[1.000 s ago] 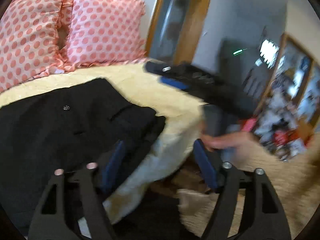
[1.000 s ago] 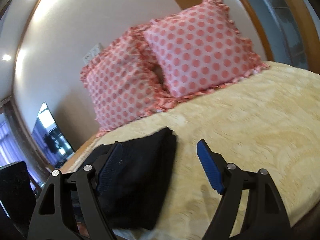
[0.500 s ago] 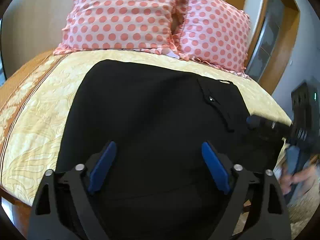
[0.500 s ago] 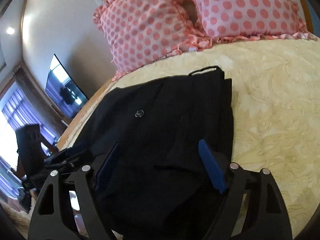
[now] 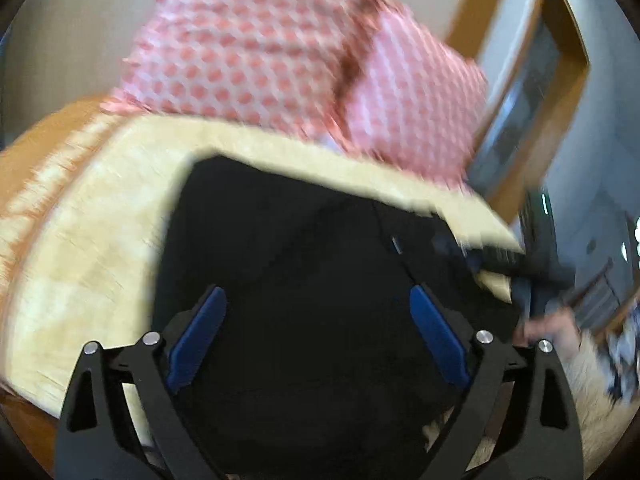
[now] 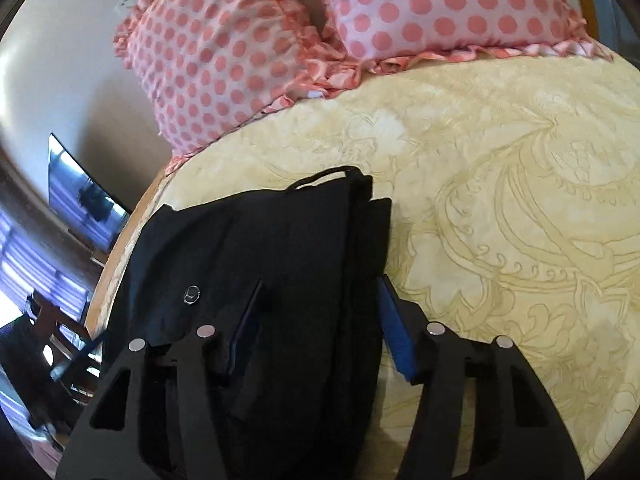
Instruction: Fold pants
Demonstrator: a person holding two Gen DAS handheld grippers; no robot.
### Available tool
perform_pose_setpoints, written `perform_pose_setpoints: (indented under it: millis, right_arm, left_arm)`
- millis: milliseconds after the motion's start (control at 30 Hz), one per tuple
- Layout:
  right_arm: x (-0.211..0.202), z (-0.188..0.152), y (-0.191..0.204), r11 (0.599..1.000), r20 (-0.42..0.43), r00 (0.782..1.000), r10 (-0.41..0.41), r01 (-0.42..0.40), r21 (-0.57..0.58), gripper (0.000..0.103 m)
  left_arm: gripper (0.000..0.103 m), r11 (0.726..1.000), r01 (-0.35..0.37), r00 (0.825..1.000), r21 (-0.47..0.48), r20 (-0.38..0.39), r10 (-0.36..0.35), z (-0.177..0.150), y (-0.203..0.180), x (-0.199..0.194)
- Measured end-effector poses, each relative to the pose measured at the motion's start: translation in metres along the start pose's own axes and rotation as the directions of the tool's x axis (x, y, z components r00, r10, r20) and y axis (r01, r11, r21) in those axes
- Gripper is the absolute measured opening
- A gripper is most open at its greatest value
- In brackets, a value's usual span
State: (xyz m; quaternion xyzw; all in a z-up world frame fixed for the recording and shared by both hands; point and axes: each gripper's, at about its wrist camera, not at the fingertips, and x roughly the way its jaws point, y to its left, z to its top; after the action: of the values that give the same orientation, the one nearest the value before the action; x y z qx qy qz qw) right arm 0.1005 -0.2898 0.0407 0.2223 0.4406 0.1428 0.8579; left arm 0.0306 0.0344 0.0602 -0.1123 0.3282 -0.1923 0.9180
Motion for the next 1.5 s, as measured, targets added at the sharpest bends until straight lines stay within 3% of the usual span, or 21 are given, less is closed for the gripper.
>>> perform_pose_setpoints:
  millis: [67,167,233,300,333,367,400,433,633,833,933,1000,1067,1133,1233,1300,1367,1433,1500]
  right_arm:
    - [0.001,0.001,-0.002,1.0,0.004,1.0,0.008,-0.008,-0.002,0.057]
    - [0.005,0.007,-0.006,0.999,0.008,1.0,0.029,-0.029,0.025,0.057]
    - [0.007,0.009,-0.006,0.999,0.01,0.999,0.036,-0.036,0.018,0.057]
    - [0.007,0.008,-0.003,0.999,0.01,0.999,0.038,-0.038,-0.018,0.045]
    - [0.006,0.007,-0.003,0.998,0.013,0.998,0.057,-0.056,-0.03,0.036]
    - [0.004,0.007,-0.005,0.995,0.014,0.996,0.094,-0.093,-0.028,0.03]
    - [0.003,0.009,-0.007,0.993,0.01,0.993,0.12,-0.119,-0.022,0.02]
    - [0.001,0.011,-0.01,0.988,0.007,0.988,0.155,-0.155,-0.005,0.017]
    - [-0.004,0.049,-0.001,0.977,0.017,0.979,0.204,-0.203,-0.062,0.013]
    - [0.002,0.12,0.005,0.982,0.186,0.972,0.143,-0.115,-0.151,0.013]
    - [0.026,0.143,-0.015,0.993,0.183,0.98,0.072,-0.053,-0.11,0.013]
    - [0.055,0.148,-0.037,0.999,0.094,0.995,0.031,-0.029,-0.029,0.013]
    - [0.082,0.142,-0.055,0.999,-0.008,1.0,-0.022,0.022,0.048,0.015]
    - [0.079,0.14,-0.056,0.999,0.003,0.999,-0.036,0.036,0.039,0.025]
    - [0.057,0.137,-0.041,0.988,0.032,0.988,-0.148,0.149,-0.033,0.046]
    - [0.033,0.126,-0.024,0.99,0.097,0.99,-0.105,0.114,-0.084,0.052]
    - [0.01,0.107,-0.002,0.989,0.126,0.992,0.017,0.001,-0.145,0.065]
    - [0.005,0.091,0.014,0.981,0.101,0.993,0.063,-0.044,-0.187,0.069]
    - [0.013,0.075,0.021,0.977,0.028,0.998,0.05,-0.043,-0.21,0.069]
  left_arm:
    - [0.092,0.997,-0.066,0.998,-0.039,0.009,0.066,0.021,0.02,-0.004]
    - [0.078,0.987,-0.127,0.988,-0.096,-0.1,0.117,0.046,0.051,0.02]
    - [0.068,0.987,-0.114,0.979,-0.115,-0.183,0.091,0.054,0.064,0.041]
    - [0.062,0.986,-0.112,0.962,-0.124,-0.263,0.076,0.058,0.071,0.063]
    - [0.051,0.987,-0.102,0.951,-0.128,-0.304,0.059,0.058,0.075,0.076]
    - [0.045,0.986,-0.11,0.953,-0.127,-0.295,0.068,0.058,0.077,0.079]
    - [0.023,0.985,-0.119,0.953,-0.124,-0.292,0.078,0.06,0.078,0.079]
    - [0.01,0.985,-0.112,0.952,-0.132,-0.297,0.068,0.061,0.076,0.079]
    - [0.008,0.994,-0.107,0.976,-0.02,-0.195,0.101,0.095,0.045,0.065]
    - [0.009,0.989,-0.15,0.985,0.011,-0.087,0.151,0.162,0.03,0.107]
    - [0.009,0.984,-0.176,0.977,-0.028,-0.131,0.171,0.181,0.044,0.146]
    - [0.009,0.979,-0.201,0.96,-0.04,-0.208,0.189,0.182,0.054,0.178]
    - [0.012,0.967,-0.252,0.929,-0.044,-0.292,0.229,0.169,0.063,0.21]
    - [0.022,0.958,-0.283,0.921,-0.04,-0.289,0.26,0.16,0.066,0.217]
    - [0.022,0.959,-0.282,0.934,-0.032,-0.24,0.266,0.16,0.062,0.194]
    - [0.022,0.968,-0.252,0.952,-0.015,-0.183,0.245,0.157,0.053,0.168]
    - [0.03,0.987,-0.159,0.978,0.001,-0.135,0.157,0.147,0.039,0.138]
    - [0.048,0.996,-0.085,0.987,0.004,-0.135,0.084,0.133,0.027,0.122]
    - [0.053,0.999,-0.043,0.984,0.016,-0.17,0.045,0.115,0.015,0.121]
